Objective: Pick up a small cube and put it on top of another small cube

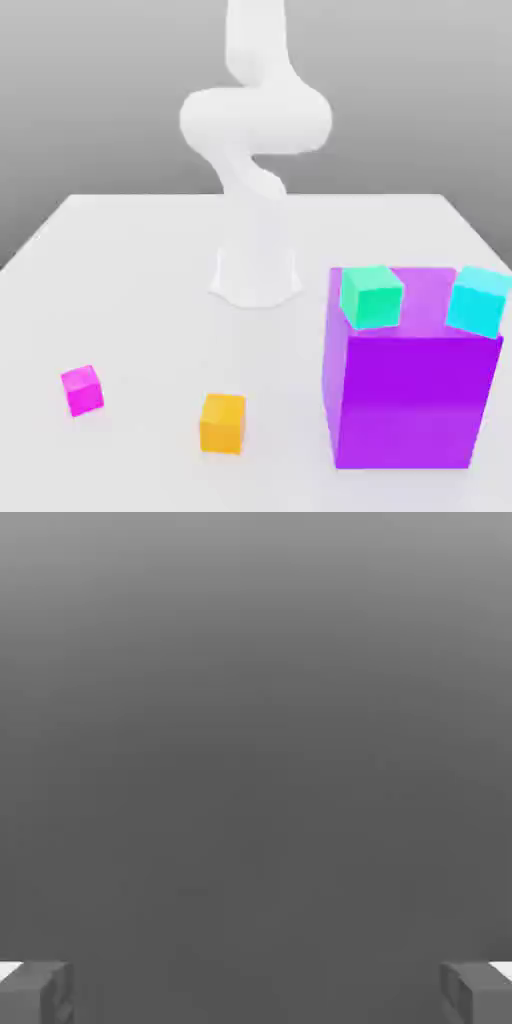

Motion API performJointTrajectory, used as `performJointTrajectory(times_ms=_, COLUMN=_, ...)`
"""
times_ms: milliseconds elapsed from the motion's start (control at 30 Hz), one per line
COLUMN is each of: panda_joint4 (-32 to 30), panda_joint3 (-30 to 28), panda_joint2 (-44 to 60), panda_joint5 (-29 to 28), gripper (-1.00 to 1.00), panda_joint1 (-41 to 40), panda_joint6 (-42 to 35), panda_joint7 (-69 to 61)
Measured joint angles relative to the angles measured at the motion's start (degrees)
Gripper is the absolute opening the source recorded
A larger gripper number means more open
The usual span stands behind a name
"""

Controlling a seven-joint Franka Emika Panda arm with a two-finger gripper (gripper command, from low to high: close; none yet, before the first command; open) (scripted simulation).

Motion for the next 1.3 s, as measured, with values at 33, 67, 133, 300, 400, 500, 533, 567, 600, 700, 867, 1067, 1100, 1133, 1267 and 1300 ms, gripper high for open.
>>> performJointTrajectory(times_ms=33, panda_joint4=-1.0, panda_joint3=-0.7, panda_joint2=2.3, panda_joint5=0.1, gripper=0.0, panda_joint1=-0.9, panda_joint6=1.3, panda_joint7=0.8)
performJointTrajectory(times_ms=67, panda_joint4=-2.0, panda_joint3=-1.3, panda_joint2=4.4, panda_joint5=0.1, gripper=0.0, panda_joint1=-1.9, panda_joint6=2.6, panda_joint7=1.6)
performJointTrajectory(times_ms=133, panda_joint4=-3.9, panda_joint3=-2.6, panda_joint2=8.7, panda_joint5=0.2, gripper=0.0, panda_joint1=-3.6, panda_joint6=5.0, panda_joint7=3.1)
performJointTrajectory(times_ms=300, panda_joint4=-8.7, panda_joint3=-6.0, panda_joint2=19.0, panda_joint5=0.7, gripper=0.0, panda_joint1=-7.8, panda_joint6=11.0, panda_joint7=6.8)
performJointTrajectory(times_ms=400, panda_joint4=-11.5, panda_joint3=-8.1, panda_joint2=25.2, panda_joint5=1.2, gripper=0.0, panda_joint1=-10.3, panda_joint6=14.6, panda_joint7=8.8)
performJointTrajectory(times_ms=500, panda_joint4=-14.4, panda_joint3=-10.5, panda_joint2=31.5, panda_joint5=1.9, gripper=0.0, panda_joint1=-12.4, panda_joint6=18.2, panda_joint7=10.7)
performJointTrajectory(times_ms=533, panda_joint4=-15.3, panda_joint3=-11.3, panda_joint2=33.6, panda_joint5=2.2, gripper=0.0, panda_joint1=-13.1, panda_joint6=19.4, panda_joint7=11.3)
performJointTrajectory(times_ms=567, panda_joint4=-16.2, panda_joint3=-12.0, panda_joint2=35.7, panda_joint5=2.6, gripper=0.0, panda_joint1=-14.0, panda_joint6=20.6, panda_joint7=11.8)
performJointTrajectory(times_ms=600, panda_joint4=-17.2, panda_joint3=-12.7, panda_joint2=37.8, panda_joint5=3.1, gripper=0.0, panda_joint1=-15.5, panda_joint6=21.8, panda_joint7=12.2)
performJointTrajectory(times_ms=700, panda_joint4=-20.0, panda_joint3=-14.1, panda_joint2=44.1, panda_joint5=4.9, gripper=0.0, panda_joint1=-18.4, panda_joint6=25.4, panda_joint7=13.3)
performJointTrajectory(times_ms=867, panda_joint4=-19.8, panda_joint3=-9.7, panda_joint2=54.6, panda_joint5=11.7, gripper=0.0, panda_joint1=-22.7, panda_joint6=32.7, panda_joint7=9.4)
performJointTrajectory(times_ms=1067, panda_joint4=-18.6, panda_joint3=-5.2, panda_joint2=60.1, panda_joint5=15.1, gripper=-1.0, panda_joint1=-26.4, panda_joint6=37.0, panda_joint7=6.8)
performJointTrajectory(times_ms=1100, panda_joint4=-18.6, panda_joint3=-5.2, panda_joint2=60.1, panda_joint5=15.1, gripper=-1.0, panda_joint1=-26.4, panda_joint6=37.0, panda_joint7=6.9)
performJointTrajectory(times_ms=1133, panda_joint4=-18.6, panda_joint3=-5.2, panda_joint2=60.1, panda_joint5=15.0, gripper=-1.0, panda_joint1=-26.4, panda_joint6=37.0, panda_joint7=6.9)
performJointTrajectory(times_ms=1267, panda_joint4=-19.3, panda_joint3=-7.4, panda_joint2=57.0, panda_joint5=12.7, gripper=-1.0, panda_joint1=-24.8, panda_joint6=34.7, panda_joint7=8.7)
performJointTrajectory(times_ms=1300, panda_joint4=-19.8, panda_joint3=-8.6, panda_joint2=55.1, panda_joint5=11.1, gripper=-1.0, panda_joint1=-24.0, panda_joint6=33.2, panda_joint7=9.9)
